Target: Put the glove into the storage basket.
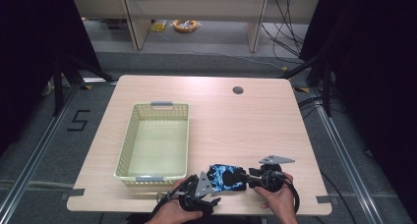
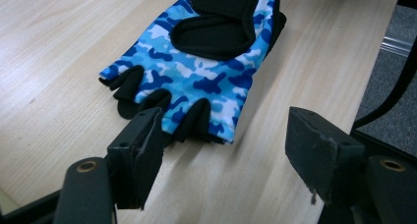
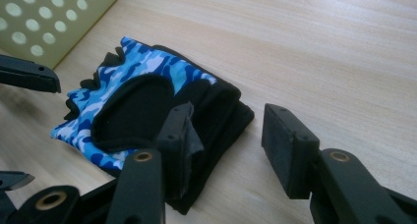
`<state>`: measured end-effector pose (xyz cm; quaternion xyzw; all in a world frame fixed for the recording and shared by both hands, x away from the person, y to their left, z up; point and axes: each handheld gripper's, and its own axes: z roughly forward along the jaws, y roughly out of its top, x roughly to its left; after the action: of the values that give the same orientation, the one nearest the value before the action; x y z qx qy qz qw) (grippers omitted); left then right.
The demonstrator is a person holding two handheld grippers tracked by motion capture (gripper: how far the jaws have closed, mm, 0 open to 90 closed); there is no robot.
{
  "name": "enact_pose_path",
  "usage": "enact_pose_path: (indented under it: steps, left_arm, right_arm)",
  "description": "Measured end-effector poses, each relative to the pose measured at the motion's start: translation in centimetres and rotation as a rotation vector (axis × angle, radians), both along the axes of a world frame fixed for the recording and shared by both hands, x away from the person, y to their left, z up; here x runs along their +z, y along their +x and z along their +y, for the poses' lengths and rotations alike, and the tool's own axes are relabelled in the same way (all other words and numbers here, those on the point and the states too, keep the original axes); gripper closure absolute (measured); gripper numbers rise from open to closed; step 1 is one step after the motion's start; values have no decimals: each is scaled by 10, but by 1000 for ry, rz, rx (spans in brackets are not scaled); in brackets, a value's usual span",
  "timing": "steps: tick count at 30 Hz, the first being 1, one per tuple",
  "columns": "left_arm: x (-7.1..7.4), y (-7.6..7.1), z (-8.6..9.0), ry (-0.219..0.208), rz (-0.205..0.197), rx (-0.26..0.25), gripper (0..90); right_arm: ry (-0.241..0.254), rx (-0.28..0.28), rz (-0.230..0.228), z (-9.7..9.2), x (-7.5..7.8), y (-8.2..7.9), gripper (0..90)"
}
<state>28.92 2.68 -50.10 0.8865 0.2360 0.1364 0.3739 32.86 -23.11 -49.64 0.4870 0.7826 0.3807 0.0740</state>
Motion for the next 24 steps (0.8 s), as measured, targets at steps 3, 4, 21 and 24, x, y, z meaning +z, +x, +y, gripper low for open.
enact_pose_path:
  steps: [3,4,21,24]
  left_arm:
    - [2,0,-7,10,-4,-1,293]
    - [3,1,-11,1,-1,-11,291]
    - [-9,18,-23,50,34,15,321]
    - [-9,17,-22,46,24,-10,395]
  right_arm:
    - [17,4,-1,0,-2,1,555]
    - [2,-3,0,-1,-1,1,555]
    - [12,17,26,0,-5,4,588]
    - [21,22,33,0,-7,6,602]
